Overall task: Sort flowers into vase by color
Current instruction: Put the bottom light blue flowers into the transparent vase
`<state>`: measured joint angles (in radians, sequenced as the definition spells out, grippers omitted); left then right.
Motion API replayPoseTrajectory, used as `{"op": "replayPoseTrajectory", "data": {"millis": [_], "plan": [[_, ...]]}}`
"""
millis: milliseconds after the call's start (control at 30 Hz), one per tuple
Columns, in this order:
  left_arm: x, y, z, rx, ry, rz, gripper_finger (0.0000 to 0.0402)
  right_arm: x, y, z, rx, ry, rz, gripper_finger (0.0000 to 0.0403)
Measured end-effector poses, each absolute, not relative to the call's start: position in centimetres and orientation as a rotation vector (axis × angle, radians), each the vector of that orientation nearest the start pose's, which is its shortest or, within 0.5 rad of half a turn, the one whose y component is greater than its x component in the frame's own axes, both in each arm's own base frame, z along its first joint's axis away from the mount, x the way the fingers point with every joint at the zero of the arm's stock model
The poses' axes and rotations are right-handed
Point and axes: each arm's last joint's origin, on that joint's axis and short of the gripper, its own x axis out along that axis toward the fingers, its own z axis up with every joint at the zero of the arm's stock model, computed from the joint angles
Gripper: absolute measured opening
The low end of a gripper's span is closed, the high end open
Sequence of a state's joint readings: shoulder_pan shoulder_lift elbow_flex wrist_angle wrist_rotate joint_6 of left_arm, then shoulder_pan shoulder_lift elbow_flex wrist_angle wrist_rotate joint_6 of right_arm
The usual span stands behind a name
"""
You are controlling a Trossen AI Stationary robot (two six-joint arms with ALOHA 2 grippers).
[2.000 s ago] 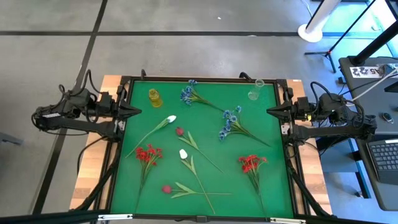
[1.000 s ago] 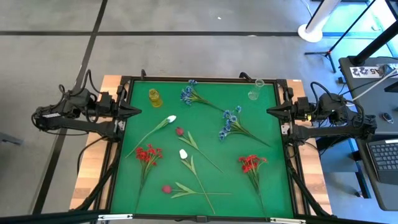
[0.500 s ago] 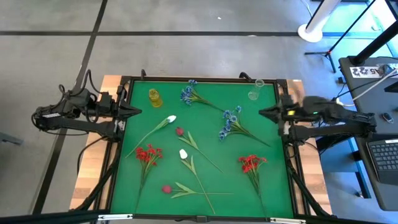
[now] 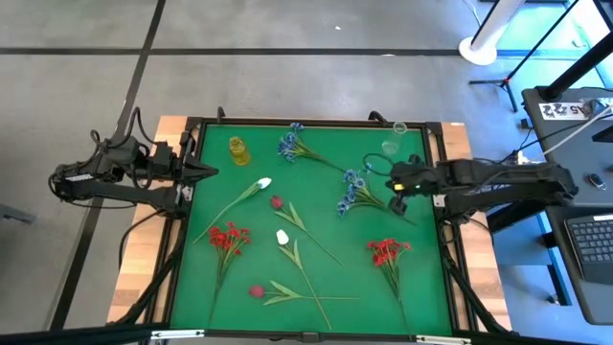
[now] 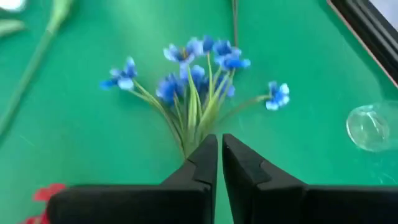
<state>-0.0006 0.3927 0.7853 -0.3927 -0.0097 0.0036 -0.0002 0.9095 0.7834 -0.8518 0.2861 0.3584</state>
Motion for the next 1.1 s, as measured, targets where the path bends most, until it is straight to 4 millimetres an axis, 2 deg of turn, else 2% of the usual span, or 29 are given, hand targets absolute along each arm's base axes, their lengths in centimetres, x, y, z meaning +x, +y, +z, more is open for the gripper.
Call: {"op": "replayPoseTrajectory", "data": {"millis": [100,267,533,800,1100], "plan": [[7.6,0.0,35.4,0.004,0.000,0.009,0.0000,16.7,-1.0,25.5,0.135,0.953,-0.500,0.0026],[7.6,0.0,35.4,0.004,0.000,0.009,0.0000,16.6,-1.2,25.6,0.077,0.929,-0.566,0.0026],[7.6,0.0,35.4,0.004,0.000,0.009,0.0000,16.2,-1.2,26.0,0.202,0.868,-0.621,0.0026],[7.6,0.0,35.4,0.004,0.000,0.009,0.0000,16.9,-0.4,25.2,0.507,0.950,-0.473,0.0026],[7.6,0.0,35.4,0.004,0.000,0.009,0.0000,16.4,-0.2,22.0,0.474,1.164,-0.412,0.0033]]}}
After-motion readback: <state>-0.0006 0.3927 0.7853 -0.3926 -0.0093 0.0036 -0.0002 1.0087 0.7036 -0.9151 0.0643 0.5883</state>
